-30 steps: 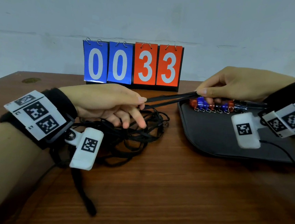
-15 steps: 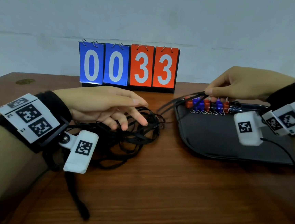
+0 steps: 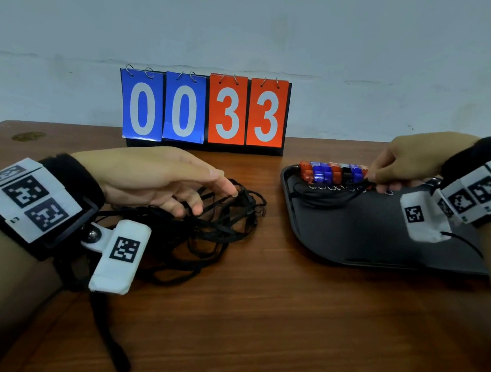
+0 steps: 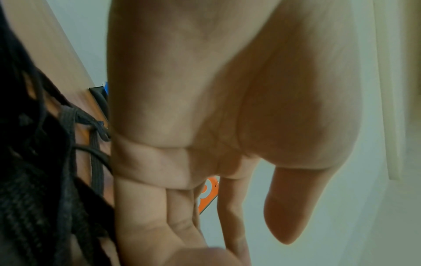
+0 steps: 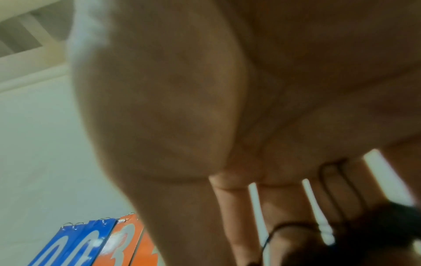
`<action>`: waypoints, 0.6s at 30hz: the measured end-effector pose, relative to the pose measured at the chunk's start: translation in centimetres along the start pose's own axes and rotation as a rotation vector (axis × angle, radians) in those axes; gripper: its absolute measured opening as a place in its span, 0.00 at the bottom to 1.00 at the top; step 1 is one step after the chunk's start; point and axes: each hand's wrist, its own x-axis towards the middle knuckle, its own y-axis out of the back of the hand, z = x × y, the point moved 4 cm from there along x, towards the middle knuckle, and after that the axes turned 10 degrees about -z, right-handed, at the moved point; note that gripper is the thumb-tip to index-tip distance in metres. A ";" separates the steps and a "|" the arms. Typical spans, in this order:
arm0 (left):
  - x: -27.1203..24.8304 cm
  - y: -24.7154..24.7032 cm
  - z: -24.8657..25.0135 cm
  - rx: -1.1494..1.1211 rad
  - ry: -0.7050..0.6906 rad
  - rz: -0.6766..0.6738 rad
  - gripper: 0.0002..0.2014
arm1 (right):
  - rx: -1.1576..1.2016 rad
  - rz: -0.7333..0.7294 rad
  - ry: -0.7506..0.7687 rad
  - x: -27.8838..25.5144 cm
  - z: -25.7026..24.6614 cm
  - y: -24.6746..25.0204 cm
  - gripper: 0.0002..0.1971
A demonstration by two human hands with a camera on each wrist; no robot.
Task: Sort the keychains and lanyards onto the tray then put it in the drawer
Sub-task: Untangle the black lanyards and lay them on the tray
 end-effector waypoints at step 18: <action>0.2 -1.1 0.0 -0.015 0.013 -0.089 0.35 | -0.146 0.123 0.402 -4.1 -8.7 -1.4 0.12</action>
